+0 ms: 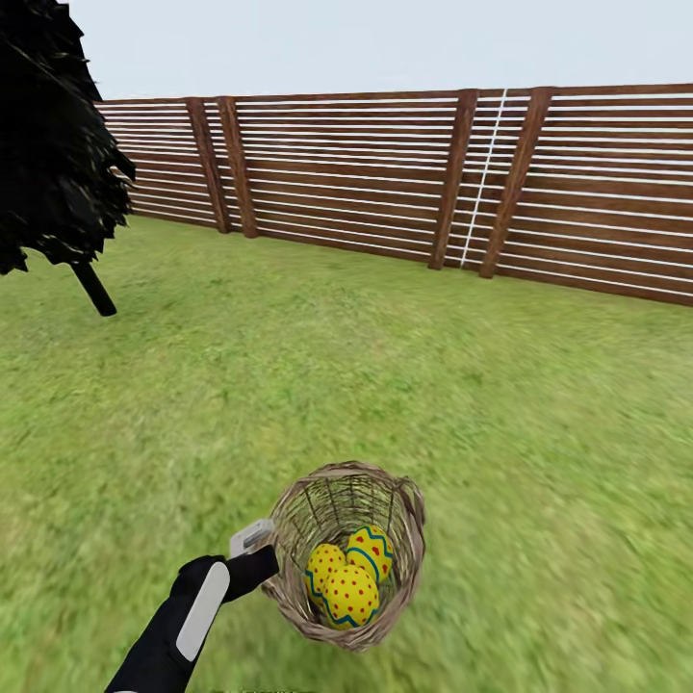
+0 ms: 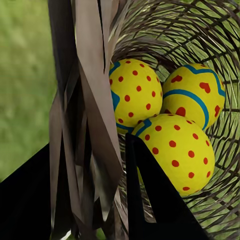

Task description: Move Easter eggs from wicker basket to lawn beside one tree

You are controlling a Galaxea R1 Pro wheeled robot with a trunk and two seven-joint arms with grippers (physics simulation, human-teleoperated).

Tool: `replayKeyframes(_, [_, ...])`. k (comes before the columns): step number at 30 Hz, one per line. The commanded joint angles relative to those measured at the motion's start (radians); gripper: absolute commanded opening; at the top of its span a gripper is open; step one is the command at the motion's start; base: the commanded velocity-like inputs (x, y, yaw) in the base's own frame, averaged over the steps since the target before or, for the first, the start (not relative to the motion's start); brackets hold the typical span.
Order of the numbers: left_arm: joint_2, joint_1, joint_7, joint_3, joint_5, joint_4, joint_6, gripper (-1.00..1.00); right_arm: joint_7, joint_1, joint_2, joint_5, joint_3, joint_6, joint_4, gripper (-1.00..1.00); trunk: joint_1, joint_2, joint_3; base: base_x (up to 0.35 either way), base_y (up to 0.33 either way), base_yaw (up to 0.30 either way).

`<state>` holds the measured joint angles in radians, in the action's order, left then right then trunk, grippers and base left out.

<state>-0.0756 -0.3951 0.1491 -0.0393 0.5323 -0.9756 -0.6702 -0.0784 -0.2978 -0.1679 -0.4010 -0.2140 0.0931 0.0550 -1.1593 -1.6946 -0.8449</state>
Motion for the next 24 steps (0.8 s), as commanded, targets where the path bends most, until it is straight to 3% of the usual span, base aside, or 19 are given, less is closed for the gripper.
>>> replayKeyframes(1, [-0.001, -0.001, 0.007, -0.002, 0.021, -0.001, -0.003, -1.00, -0.001, -0.001, -0.001, -0.007, -0.008, 0.007, 0.004, 1.00, 0.000, 0.000, -0.001, 0.000, 0.000, 0.291])
replayKeyframes(24, [-0.001, -0.001, 0.007, -0.002, 0.021, -0.002, -0.003, -1.00, 0.000, -0.001, -0.002, -0.006, -0.008, 0.010, 0.003, 1.00, 0.000, 0.000, -0.001, 0.000, 0.000, 0.291])
